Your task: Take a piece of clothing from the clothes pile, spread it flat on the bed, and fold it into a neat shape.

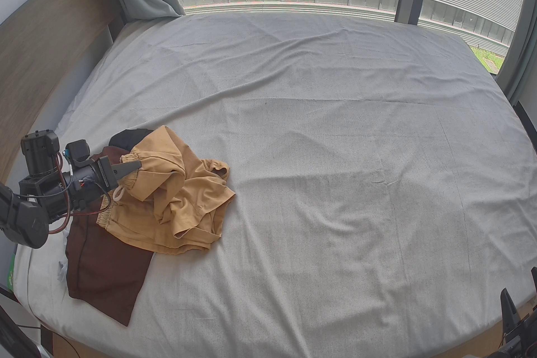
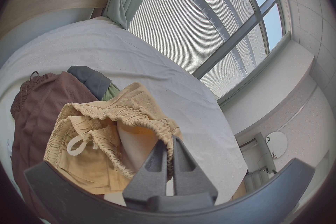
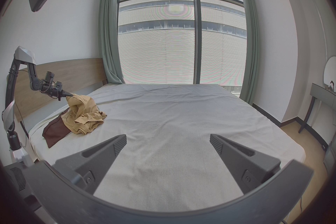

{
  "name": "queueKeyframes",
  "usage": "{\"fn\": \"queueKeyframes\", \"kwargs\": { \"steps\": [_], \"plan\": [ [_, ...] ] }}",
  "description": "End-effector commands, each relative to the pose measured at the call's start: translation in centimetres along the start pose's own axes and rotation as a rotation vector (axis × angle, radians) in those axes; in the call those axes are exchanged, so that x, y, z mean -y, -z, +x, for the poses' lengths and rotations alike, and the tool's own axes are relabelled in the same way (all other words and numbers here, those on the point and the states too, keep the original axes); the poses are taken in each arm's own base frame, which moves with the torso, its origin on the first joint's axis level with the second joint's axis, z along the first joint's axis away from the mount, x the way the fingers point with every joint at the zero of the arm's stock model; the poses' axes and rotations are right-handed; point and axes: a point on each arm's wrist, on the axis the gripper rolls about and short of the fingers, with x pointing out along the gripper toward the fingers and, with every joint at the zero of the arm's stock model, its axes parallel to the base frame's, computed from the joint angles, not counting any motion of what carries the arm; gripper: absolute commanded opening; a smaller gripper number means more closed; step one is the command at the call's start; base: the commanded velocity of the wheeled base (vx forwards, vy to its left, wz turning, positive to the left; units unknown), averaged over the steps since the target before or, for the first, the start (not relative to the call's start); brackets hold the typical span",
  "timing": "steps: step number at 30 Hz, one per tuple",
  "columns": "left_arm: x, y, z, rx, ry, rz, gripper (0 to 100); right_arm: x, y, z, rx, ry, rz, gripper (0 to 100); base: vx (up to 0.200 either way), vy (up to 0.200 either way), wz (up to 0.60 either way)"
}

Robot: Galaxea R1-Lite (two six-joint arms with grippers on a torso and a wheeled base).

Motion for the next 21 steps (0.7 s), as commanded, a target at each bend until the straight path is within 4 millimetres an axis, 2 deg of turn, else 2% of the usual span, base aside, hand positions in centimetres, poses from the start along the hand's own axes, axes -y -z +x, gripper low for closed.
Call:
{"fn": "queueKeyframes", "kwargs": {
  "steps": [1, 12, 21],
  "plan": [
    [1.6, 0.0, -0.6, 0.012, 0.03, -0.01, 0, 0.0, 0.5, 0.0, -0.003, -0.001, 0.0, 100, 0.0, 0.0, 0.0],
    [3.9, -0.3, -2.0, 0.074, 0.066, -0.081, 0, 0.0, 0.5, 0.0, -0.003, 0.0, -0.002, 100, 0.0, 0.0, 0.0],
    [5.4, 0.4, -1.8, 0.082, 0.068, -0.13, 0, 0.0, 0.5, 0.0, -0.005, 0.0, 0.0, 100, 0.0, 0.0, 0.0]
  ]
}}
